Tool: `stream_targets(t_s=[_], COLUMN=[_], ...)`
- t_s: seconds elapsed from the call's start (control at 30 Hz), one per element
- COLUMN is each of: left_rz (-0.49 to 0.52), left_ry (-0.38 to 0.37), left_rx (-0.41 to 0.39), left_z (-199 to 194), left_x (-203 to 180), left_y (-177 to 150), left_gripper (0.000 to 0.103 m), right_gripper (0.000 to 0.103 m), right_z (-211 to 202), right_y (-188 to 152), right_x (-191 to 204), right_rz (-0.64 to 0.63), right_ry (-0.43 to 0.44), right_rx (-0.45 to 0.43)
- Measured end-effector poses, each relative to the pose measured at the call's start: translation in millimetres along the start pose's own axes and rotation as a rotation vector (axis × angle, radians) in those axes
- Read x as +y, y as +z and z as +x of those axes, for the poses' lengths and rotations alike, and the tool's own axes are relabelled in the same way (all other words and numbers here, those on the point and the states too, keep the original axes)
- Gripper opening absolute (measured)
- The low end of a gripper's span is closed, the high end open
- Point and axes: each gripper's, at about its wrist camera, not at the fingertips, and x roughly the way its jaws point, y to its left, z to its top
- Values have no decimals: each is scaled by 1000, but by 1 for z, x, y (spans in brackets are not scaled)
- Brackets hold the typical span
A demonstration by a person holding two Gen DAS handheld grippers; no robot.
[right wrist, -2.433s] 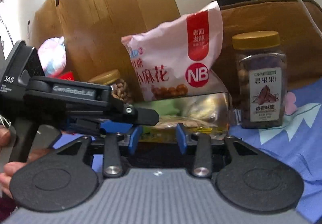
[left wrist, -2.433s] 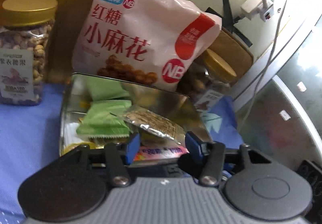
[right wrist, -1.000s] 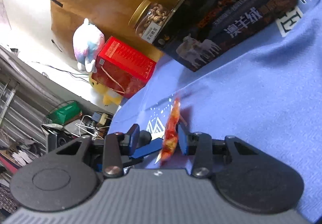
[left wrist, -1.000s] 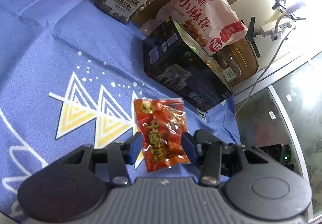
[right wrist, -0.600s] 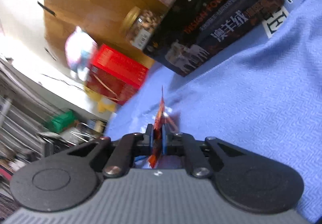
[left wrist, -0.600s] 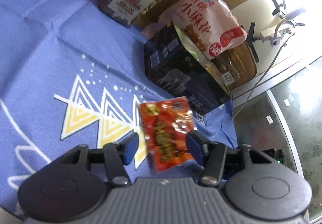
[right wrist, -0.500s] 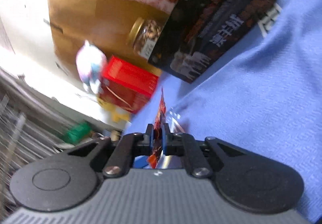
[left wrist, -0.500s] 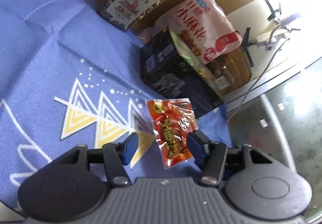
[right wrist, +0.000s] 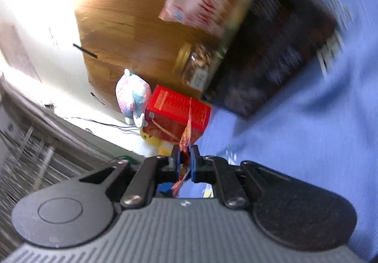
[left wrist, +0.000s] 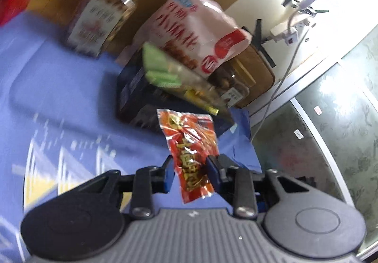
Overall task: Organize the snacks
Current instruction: 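Carry the red snack pack into the metal tin and release it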
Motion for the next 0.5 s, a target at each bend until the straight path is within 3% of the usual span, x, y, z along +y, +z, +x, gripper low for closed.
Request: stream_targets(t_s=[0.27,0.5], left_rz=[122,154], left_ry=[35,117], left_rx=[-30,-16], left_z=[38,87], left_x=[-36,-33], left_y=[56,90], left_gripper=[29,30], right_gripper=[11,13], right_z=[13,44], right_y=[44,70], right_x=[43,35], right_rz=[-291,-505], right_ry=[-145,-310], right_rx=[-104,-178])
